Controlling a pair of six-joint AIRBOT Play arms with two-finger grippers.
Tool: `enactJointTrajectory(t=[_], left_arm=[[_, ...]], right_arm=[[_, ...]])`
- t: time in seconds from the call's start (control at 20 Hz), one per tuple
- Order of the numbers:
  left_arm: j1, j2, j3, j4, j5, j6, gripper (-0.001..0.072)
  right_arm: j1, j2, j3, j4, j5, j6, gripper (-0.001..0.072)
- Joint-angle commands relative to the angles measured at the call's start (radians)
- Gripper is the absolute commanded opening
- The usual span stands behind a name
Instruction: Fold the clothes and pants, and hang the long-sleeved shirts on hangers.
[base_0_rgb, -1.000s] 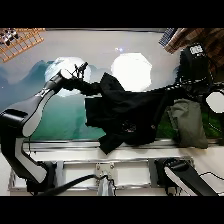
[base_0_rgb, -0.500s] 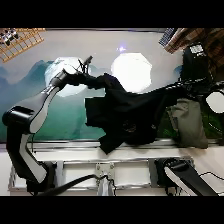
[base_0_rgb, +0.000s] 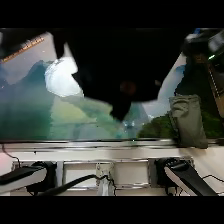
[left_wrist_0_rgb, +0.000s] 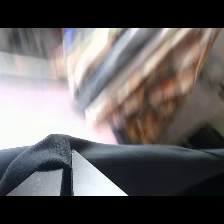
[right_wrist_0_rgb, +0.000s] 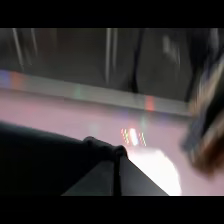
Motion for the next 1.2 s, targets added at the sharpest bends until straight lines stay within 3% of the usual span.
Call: enactJointTrajectory(t=[0.0,0.25,0.6,0.95,1.15], left_arm=[[0.029,0.261,0.001,0.140,0.064,0.008,-0.0001],[0.027,0.518,0.001,0.242,0.051,0.012,-0.0001],[0.027,0.639,0.001,0.267,-0.102,0.011,0.0000],[0.028,0.493,0.000,0.295,-0.337,0.012,0.0002],[0.027,0.253,0.000,0.364,-0.546,0.012,0.0002]], right_arm=[[-0.001,0.027,0.177,0.059,0.031,0.013,0.0020],[-0.001,0.122,0.337,0.202,0.129,-0.111,0.0019],[-0.001,0.141,0.518,0.192,0.336,-0.120,0.0019],[-0.001,-0.008,0.508,0.095,0.601,-0.163,0.0020],[-0.001,-0.175,0.386,0.095,0.557,-0.164,0.0020]])
